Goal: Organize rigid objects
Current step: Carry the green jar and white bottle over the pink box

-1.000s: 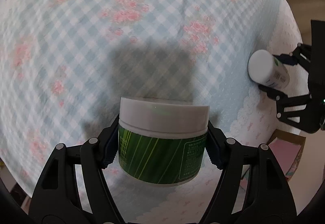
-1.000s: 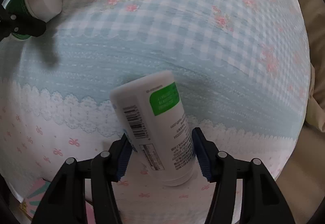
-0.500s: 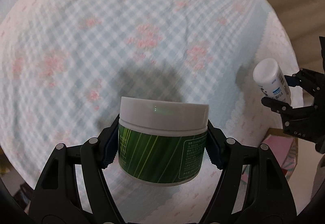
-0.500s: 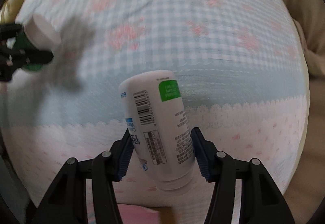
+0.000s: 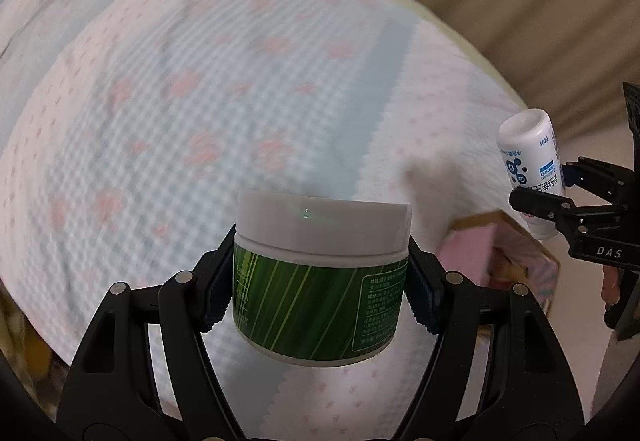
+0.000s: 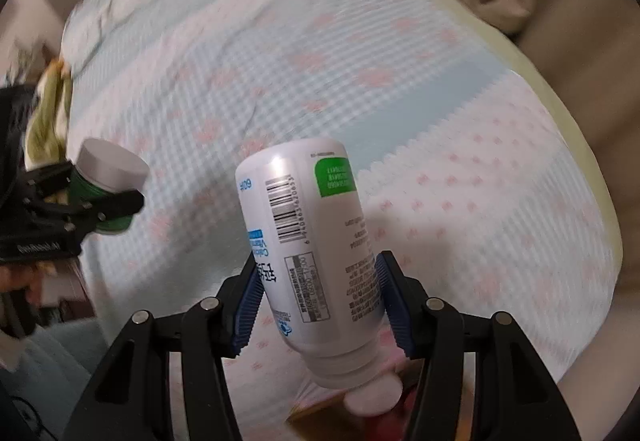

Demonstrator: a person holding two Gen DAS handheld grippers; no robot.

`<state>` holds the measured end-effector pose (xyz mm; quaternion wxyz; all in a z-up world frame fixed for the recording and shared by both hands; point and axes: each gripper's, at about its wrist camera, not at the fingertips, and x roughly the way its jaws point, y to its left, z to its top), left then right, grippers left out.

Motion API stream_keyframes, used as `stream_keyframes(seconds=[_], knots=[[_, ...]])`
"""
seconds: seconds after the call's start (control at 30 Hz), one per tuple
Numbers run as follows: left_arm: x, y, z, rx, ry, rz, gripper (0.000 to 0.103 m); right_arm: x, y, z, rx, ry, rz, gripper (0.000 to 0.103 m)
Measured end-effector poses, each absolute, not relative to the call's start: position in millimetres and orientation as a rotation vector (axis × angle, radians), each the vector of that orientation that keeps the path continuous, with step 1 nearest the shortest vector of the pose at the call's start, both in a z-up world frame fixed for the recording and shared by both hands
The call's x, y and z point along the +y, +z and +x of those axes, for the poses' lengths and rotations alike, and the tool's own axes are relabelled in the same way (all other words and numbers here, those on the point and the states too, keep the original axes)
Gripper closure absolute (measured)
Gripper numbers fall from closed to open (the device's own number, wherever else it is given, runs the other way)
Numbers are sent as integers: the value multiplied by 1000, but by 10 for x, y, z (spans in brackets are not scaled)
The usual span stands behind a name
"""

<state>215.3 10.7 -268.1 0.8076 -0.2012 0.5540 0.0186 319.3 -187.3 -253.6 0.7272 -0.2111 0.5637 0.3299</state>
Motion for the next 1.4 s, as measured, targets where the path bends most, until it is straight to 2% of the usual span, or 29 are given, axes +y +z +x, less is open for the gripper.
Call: stream_keyframes(seconds=[0.3,0.6,1.0,1.4], knots=[[-870,-2283,2348,1173,-199,-310,34,-3015,-1921,2751,1228,501,-257,52],[-2007,-2242,2459,1214,-423,-206,34,-4299,-1924,2309,1279,228,-61,52],[-3424,-2607,2758,1324,-622,-9,34,-5385,-2530,2087,1390,-13,234,52],[-4302,-3431,2963,1436,-710,311,34,-5807,-3289,2029,1402,-190,711,52]])
